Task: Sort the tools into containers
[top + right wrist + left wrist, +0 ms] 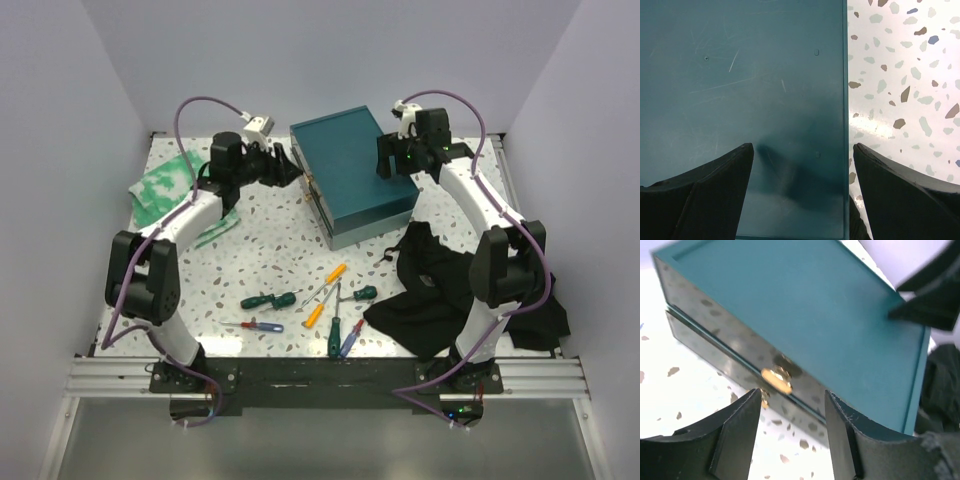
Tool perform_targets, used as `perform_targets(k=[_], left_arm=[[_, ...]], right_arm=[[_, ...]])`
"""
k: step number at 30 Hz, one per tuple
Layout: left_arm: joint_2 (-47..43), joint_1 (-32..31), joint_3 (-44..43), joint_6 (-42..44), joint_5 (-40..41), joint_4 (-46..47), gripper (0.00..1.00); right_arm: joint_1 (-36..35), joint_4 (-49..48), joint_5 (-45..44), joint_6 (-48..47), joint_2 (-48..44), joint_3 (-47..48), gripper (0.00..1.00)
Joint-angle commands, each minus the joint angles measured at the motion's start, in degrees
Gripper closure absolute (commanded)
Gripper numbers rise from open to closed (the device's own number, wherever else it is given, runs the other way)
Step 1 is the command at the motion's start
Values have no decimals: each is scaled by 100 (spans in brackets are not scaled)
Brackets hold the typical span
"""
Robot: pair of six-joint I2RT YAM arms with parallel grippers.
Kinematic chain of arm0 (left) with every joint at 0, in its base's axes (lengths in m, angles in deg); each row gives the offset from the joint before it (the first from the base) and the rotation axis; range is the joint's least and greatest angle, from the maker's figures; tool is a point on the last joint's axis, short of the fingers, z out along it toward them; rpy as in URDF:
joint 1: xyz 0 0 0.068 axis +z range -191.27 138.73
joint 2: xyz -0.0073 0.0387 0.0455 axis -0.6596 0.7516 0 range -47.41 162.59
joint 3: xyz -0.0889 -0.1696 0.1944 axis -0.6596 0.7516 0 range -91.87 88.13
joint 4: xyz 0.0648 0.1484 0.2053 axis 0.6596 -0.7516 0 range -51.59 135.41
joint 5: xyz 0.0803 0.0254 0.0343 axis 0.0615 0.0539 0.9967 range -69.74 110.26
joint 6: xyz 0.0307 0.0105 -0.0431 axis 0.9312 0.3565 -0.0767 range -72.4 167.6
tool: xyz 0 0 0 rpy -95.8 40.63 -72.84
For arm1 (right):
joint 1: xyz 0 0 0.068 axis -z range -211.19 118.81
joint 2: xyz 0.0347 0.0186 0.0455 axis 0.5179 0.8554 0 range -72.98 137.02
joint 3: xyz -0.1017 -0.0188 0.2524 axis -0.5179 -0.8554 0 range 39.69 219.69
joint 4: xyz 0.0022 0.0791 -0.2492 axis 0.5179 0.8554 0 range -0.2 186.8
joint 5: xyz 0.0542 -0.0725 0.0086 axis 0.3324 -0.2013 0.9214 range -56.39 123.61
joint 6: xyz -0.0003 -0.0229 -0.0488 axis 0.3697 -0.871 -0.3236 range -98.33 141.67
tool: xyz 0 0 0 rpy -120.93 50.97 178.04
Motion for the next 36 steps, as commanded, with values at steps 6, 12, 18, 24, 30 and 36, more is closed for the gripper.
perform_targets(k=[6,12,18,24,30,36], left_arm=[[813,-33,-711,-1003,908,-188,43],[1015,-86,-684,-1346,908,14,43],[1129,-121,-632,-1601,803,155,44],[1156,-165,-491,-1760,733,261,44],[1340,-340,-622,-1786,978,-55,44],[1262,-350,-781,-1655,1883,-1381,47]], right_arm=[[-16,-118,71,51,-158,16,15],[-25,-136,19,16,-255,-98,15],[-16,-145,36,34,-211,-90,15],[-25,-153,36,34,-185,-81,15],[-16,-162,62,42,-115,-55,15],[-25,-145,36,42,-106,-28,15]])
